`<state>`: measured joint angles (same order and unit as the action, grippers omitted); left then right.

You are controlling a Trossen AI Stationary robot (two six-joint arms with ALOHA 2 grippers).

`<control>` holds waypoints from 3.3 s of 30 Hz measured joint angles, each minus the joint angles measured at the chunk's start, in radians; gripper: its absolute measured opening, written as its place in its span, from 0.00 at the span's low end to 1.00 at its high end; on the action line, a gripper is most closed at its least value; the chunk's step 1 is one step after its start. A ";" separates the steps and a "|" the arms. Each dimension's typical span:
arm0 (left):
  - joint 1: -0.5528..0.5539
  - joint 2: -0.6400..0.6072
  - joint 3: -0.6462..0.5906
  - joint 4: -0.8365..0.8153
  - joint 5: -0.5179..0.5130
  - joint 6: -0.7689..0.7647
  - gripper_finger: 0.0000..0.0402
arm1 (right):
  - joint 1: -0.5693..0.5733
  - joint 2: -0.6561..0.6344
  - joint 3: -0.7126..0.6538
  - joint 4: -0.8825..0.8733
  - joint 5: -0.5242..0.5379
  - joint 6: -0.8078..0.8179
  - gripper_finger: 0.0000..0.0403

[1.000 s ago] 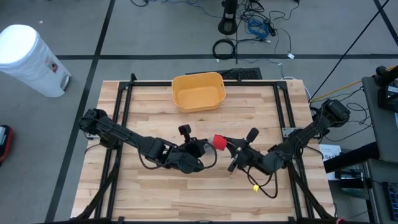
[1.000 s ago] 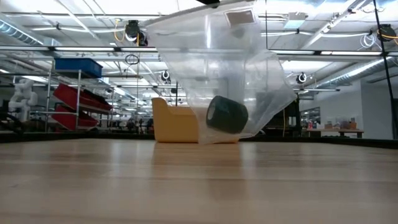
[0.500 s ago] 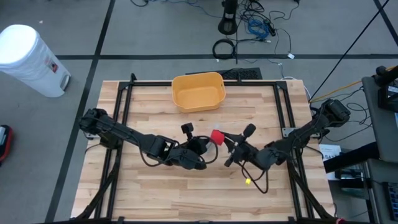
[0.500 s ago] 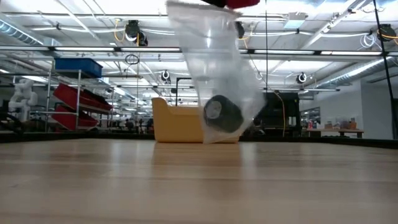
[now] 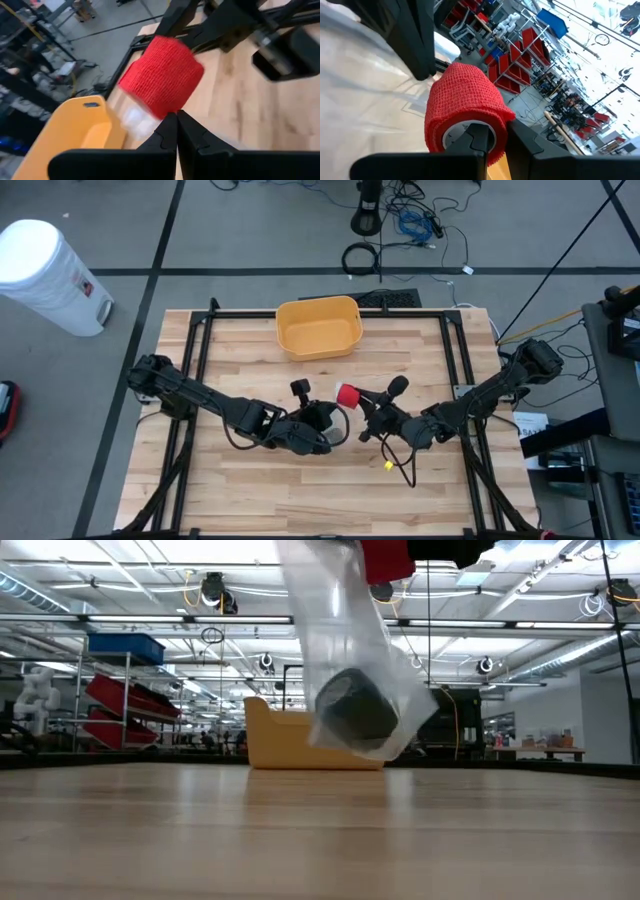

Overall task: Roll bandage
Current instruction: Put the rolled red bandage into the transparent zip bag

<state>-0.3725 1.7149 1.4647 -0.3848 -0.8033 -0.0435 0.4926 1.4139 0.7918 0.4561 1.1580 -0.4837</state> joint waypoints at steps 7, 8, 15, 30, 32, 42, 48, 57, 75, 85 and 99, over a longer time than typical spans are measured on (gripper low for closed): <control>0.006 0.000 0.000 -0.088 -0.041 -0.050 0.00 | 0.055 0.000 0.000 0.014 0.014 -0.030 0.08; 0.007 0.000 0.000 -0.093 -0.045 -0.054 0.00 | 0.065 0.000 0.000 0.019 0.010 -0.040 0.08; 0.006 0.000 0.000 -0.082 -0.053 -0.056 0.00 | 0.100 0.000 0.000 0.049 -0.046 -0.052 0.08; 0.008 -0.001 0.000 -0.031 -0.009 -0.054 0.00 | 0.083 0.000 0.000 0.195 -0.061 -0.131 0.08; 0.003 -0.001 0.000 -0.011 -0.003 -0.048 0.00 | 0.069 0.000 0.000 0.163 -0.059 -0.111 0.08; -0.005 -0.004 0.000 0.001 -0.008 -0.021 0.00 | 0.014 0.000 0.002 -0.013 -0.055 0.031 0.08; -0.009 -0.009 0.000 0.009 -0.015 -0.020 0.00 | 0.007 0.000 0.002 -0.043 -0.054 0.047 0.08; -0.013 -0.011 0.000 0.007 -0.052 -0.001 0.00 | 0.003 0.000 0.002 -0.079 -0.060 0.046 0.08; -0.031 -0.043 0.002 -0.336 -0.087 -0.286 0.00 | 0.024 0.002 0.000 -0.147 -0.056 0.023 0.08; -0.136 -0.056 -0.143 -0.802 0.140 -0.920 0.00 | 0.093 0.001 0.000 -0.150 0.024 -0.065 0.08; -0.234 -0.055 -0.499 -0.894 0.292 -1.551 0.00 | 0.131 0.000 0.000 -0.124 0.029 -0.108 0.08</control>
<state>-0.6062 1.6598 0.9655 -1.2787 -0.5108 -1.5948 0.6239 1.4139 0.7921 0.3325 1.1870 -0.5914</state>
